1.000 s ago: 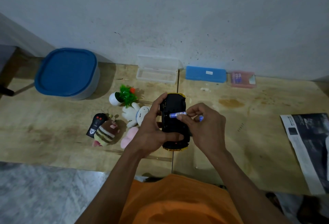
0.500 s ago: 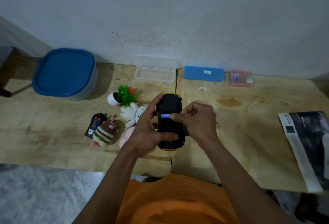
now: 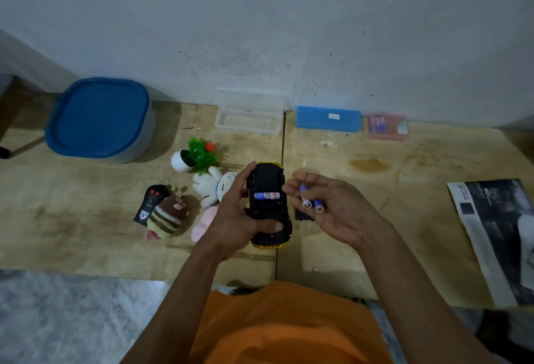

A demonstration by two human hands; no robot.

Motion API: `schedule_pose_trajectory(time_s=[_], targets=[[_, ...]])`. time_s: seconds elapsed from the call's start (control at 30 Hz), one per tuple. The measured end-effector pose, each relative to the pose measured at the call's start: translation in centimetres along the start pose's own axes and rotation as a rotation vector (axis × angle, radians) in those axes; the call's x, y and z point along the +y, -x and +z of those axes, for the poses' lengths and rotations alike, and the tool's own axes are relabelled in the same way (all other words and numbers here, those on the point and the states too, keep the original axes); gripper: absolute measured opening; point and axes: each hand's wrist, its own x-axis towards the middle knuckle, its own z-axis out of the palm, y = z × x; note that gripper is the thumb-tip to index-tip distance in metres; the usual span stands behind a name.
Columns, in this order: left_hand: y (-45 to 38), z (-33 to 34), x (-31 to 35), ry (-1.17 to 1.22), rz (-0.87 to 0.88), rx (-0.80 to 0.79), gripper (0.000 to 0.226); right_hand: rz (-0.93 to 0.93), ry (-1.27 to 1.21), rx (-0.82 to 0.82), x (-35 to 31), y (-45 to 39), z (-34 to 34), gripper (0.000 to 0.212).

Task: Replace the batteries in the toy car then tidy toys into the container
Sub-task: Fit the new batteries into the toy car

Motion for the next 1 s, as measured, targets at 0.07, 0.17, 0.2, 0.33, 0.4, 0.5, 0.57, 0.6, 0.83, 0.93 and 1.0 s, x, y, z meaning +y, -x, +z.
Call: schedule_pose_trajectory(time_s=[0.07, 0.17, 0.2, 0.33, 0.4, 0.5, 0.57, 0.6, 0.83, 0.93, 1.0], targets=[[-0.1, 0.1, 0.2, 0.009, 0.004, -0.004, 0.12, -0.022, -0.042, 0.003, 0.3, 0.0, 0.0, 0.033], [-0.2, 0.1, 0.4, 0.017, 0.014, -0.012, 0.12, -0.03, -0.141, 0.046, 0.7, -0.2, 0.2, 0.029], [-0.3, 0.0, 0.5, 0.014, 0.016, -0.009, 0.12, -0.024, -0.176, 0.057, 0.8, -0.2, 0.3, 0.027], [-0.5, -0.1, 0.4, -0.001, 0.029, 0.007, 0.12, -0.036, -0.084, 0.106, 1.0, -0.3, 0.7, 0.017], [-0.5, -0.2, 0.3, 0.009, 0.033, 0.004, 0.12, -0.071, 0.0, 0.148, 1.1, -0.3, 0.9, 0.015], [-0.5, -0.2, 0.3, 0.013, 0.027, 0.006, 0.12, -0.124, 0.107, 0.15, 1.2, -0.1, 1.1, 0.018], [-0.4, -0.2, 0.3, 0.003, 0.025, 0.005, 0.121, -0.163, 0.23, 0.105, 1.3, 0.1, 1.2, 0.027], [-0.4, -0.2, 0.3, -0.007, 0.025, 0.006, 0.121, -0.194, 0.308, 0.096, 1.3, 0.2, 1.3, 0.029], [-0.5, -0.5, 0.4, -0.042, 0.037, 0.021, 0.12, -0.468, 0.603, 0.198, 2.1, -0.3, 0.9, 0.008], [-0.5, -0.6, 0.4, -0.051, 0.043, 0.019, 0.119, -0.6, 0.854, 0.199, 2.4, -0.6, 1.0, 0.02], [-0.6, -0.6, 0.5, -0.052, 0.047, 0.017, 0.119, -0.678, 0.933, 0.223, 2.6, -0.9, 1.3, 0.027]])
